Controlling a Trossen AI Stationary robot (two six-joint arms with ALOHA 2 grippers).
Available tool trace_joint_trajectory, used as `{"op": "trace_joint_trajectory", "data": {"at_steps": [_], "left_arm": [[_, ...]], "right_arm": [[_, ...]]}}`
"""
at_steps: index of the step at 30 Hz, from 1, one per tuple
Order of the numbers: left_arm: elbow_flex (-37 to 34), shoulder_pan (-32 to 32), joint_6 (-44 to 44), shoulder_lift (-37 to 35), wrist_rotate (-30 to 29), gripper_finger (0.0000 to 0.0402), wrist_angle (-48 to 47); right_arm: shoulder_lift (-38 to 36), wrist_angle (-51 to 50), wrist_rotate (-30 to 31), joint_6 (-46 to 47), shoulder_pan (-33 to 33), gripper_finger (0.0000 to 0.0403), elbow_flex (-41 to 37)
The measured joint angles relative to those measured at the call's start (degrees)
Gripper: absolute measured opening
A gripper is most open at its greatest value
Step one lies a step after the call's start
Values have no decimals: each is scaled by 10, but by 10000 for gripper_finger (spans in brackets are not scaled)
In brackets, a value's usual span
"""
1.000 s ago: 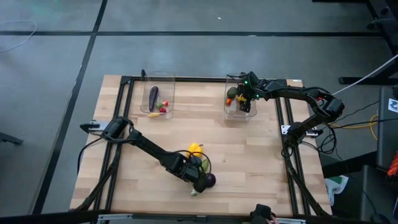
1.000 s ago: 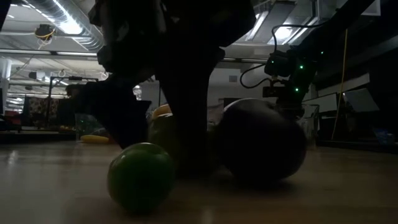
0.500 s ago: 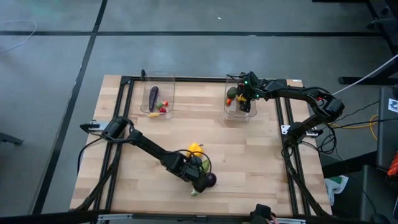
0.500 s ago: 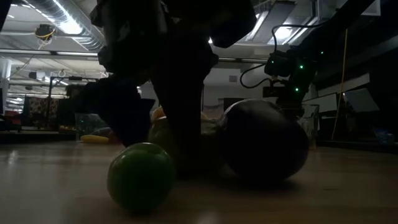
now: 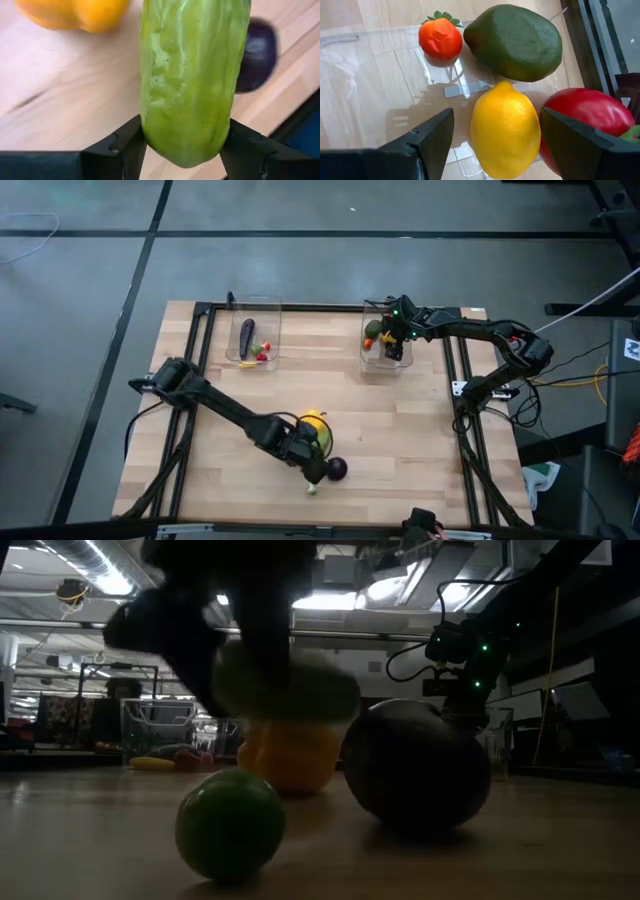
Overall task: Sort produce into baskets
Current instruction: Put the green cucumber into the left transparent bin
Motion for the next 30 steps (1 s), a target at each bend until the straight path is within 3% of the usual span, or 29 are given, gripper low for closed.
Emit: {"op": "trace_joint_trajectory", "data": {"at_steps": [13, 21, 30], "left_arm": [[1, 86, 51, -154, -53, 209, -130], [1, 213, 120, -233, -109, 210, -216], [-2, 371, 229, -247, -143, 210, -266]], "right_arm": [[0, 0, 0, 0, 0, 292, 0], [0, 0, 0, 0, 0, 292, 0], [0, 1, -26, 0, 0, 292, 0]]}}
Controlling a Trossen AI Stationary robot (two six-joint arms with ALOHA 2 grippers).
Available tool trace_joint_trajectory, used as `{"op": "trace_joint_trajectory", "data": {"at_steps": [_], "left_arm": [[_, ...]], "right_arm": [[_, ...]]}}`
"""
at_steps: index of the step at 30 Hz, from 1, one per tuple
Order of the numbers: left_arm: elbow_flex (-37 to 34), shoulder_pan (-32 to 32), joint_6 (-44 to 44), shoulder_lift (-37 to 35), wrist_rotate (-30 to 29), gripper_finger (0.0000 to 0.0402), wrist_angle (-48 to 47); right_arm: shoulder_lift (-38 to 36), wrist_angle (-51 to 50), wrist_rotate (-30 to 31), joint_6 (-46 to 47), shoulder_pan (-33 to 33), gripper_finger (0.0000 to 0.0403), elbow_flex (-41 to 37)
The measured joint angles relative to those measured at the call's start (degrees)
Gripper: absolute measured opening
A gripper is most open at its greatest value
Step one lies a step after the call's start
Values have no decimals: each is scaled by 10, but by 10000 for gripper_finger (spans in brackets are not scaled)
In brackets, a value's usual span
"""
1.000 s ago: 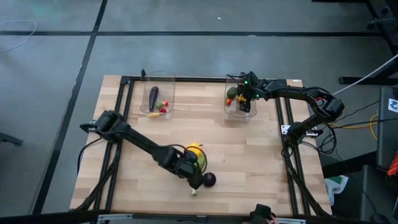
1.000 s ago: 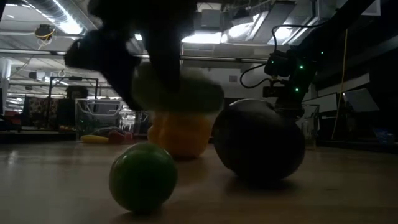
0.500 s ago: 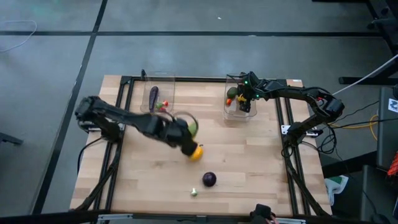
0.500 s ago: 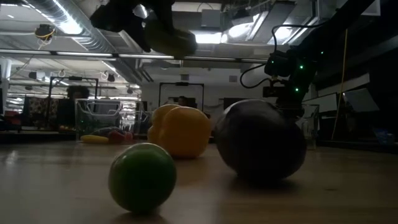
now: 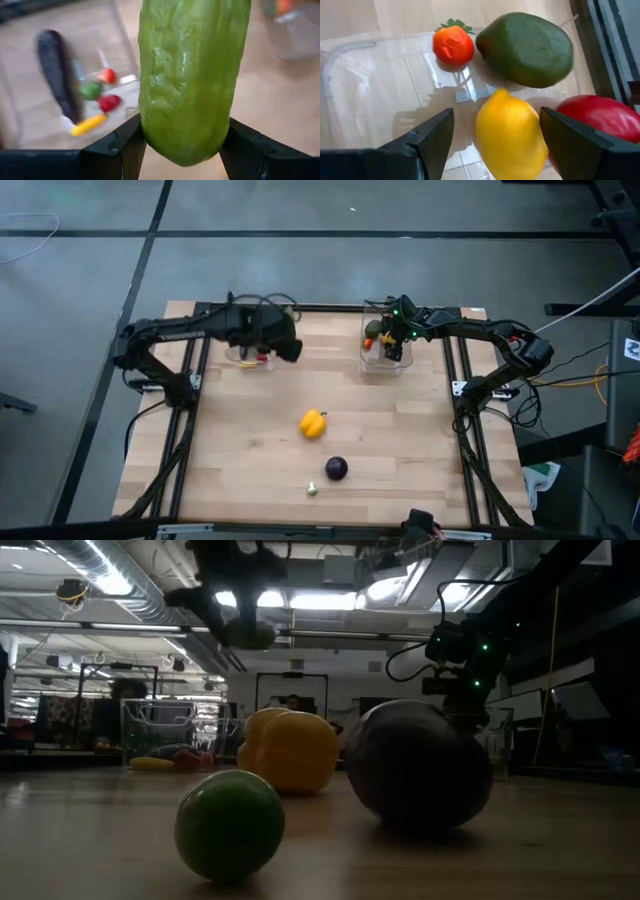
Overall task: Sort produce into baskets
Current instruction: Put the green cucumber into the left transparent bin
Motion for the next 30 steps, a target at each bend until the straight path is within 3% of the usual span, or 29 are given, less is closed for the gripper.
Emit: {"op": "trace_joint_trajectory", "data": {"at_steps": [14, 22, 30], "left_arm": [[-129, 190, 60, 2, -11, 210, 34], [-227, 234, 91, 2, 16, 210, 184], [-283, 254, 91, 2, 16, 210, 219]], "right_arm": [[0, 0, -15, 0, 0, 292, 0], [0, 0, -15, 0, 0, 292, 0], [0, 0, -15, 0, 0, 292, 0]]}}
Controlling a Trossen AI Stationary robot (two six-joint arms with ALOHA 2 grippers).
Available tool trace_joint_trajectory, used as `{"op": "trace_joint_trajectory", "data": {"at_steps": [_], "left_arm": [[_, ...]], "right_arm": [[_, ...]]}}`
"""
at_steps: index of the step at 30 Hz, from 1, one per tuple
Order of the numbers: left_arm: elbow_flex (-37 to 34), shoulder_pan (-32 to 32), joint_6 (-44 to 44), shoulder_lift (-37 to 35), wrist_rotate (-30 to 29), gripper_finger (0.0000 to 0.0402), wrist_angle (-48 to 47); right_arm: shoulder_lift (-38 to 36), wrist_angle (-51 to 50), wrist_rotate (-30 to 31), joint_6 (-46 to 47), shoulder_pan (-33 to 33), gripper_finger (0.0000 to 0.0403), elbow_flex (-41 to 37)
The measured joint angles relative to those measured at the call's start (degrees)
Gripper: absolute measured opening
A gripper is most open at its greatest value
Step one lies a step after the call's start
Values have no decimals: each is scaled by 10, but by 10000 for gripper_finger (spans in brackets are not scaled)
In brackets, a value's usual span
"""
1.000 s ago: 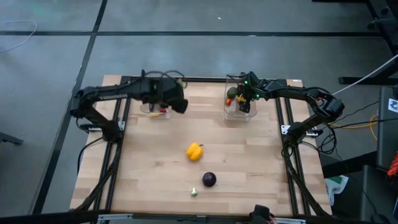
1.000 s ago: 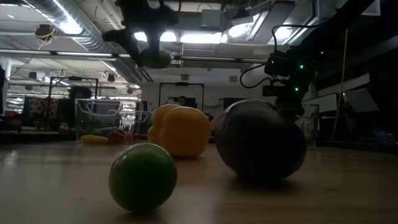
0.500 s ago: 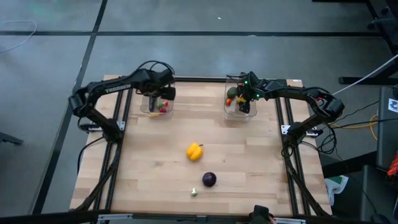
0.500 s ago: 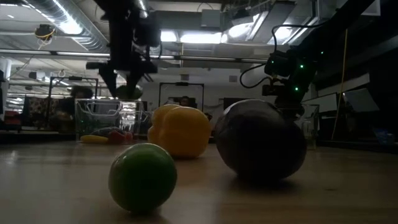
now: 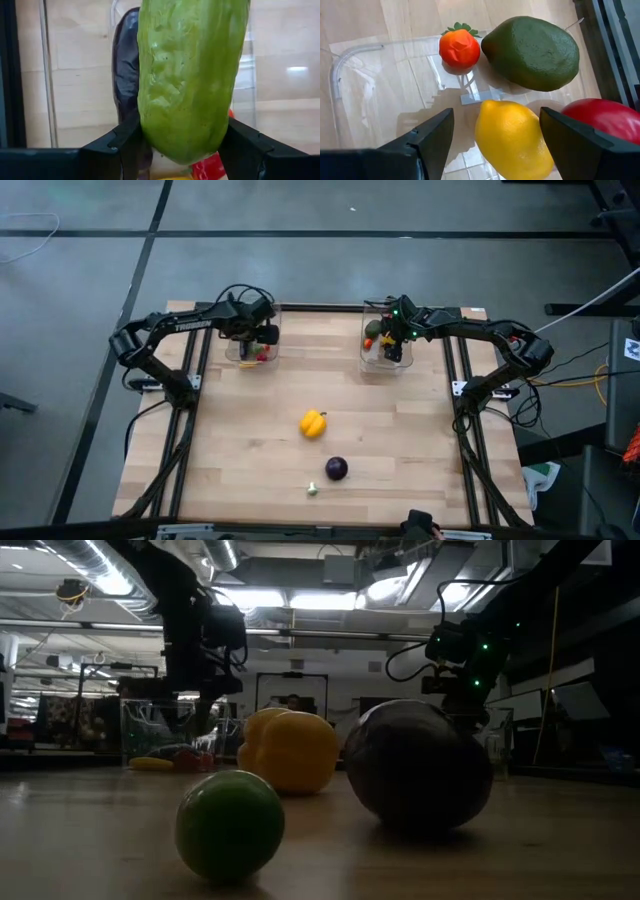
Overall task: Sort produce into baskets
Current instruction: Put the green cucumber into the left transparent bin
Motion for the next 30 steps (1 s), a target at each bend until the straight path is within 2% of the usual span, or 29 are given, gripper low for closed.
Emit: {"op": "trace_joint_trajectory", "data": {"at_steps": [11, 21, 30], "left_arm": [[-7, 1, 30, 0, -1, 210, 39], [-7, 2, 75, 0, -1, 210, 35], [-7, 2, 79, 0, -2, 210, 35]], "right_arm": [[0, 0, 0, 0, 0, 292, 0], [0, 0, 0, 0, 0, 292, 0], [0, 0, 0, 0, 0, 292, 0]]}}
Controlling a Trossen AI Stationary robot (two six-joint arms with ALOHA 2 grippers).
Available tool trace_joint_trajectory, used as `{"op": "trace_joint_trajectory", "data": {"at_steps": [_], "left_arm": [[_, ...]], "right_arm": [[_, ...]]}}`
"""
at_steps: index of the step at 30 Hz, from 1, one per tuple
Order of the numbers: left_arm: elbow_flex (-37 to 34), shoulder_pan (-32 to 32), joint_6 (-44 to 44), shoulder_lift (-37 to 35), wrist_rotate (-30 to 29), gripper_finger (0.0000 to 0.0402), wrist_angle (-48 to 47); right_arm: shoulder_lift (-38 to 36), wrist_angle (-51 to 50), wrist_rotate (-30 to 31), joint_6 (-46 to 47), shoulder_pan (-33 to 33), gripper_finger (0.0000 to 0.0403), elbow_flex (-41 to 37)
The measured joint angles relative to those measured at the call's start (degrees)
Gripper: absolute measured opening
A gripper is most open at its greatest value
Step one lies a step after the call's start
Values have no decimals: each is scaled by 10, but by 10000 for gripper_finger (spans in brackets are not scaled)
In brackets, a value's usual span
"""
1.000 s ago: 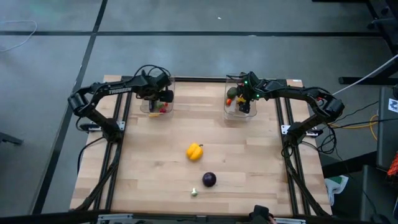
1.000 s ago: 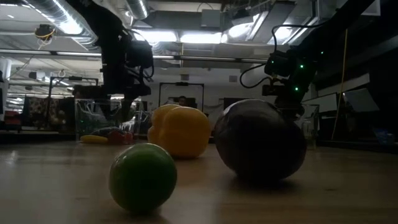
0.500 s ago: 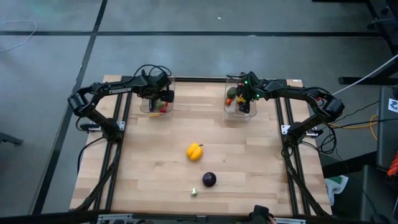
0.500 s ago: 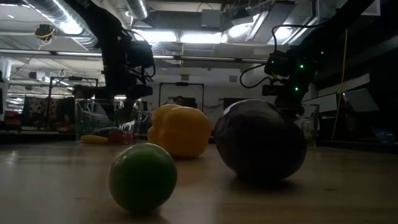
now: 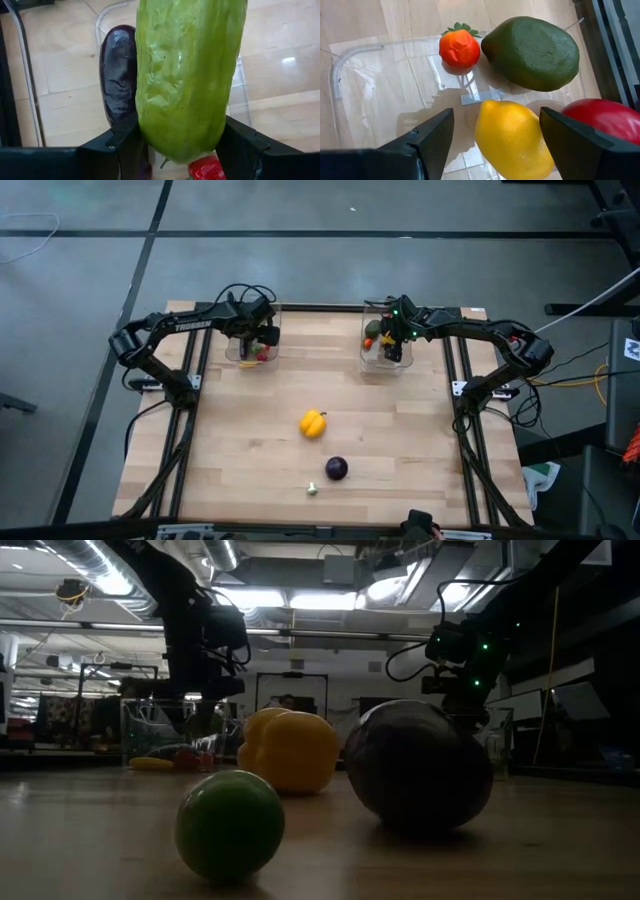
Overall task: Sort produce into baskets
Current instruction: Put the green cucumber into the left transparent bin
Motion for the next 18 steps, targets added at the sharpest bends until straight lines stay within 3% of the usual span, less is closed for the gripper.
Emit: {"op": "trace_joint_trajectory", "data": {"at_steps": [18], "left_arm": [[0, 0, 30, 0, -15, 210, -6]], "right_arm": [[0, 0, 0, 0, 0, 292, 0]]}}
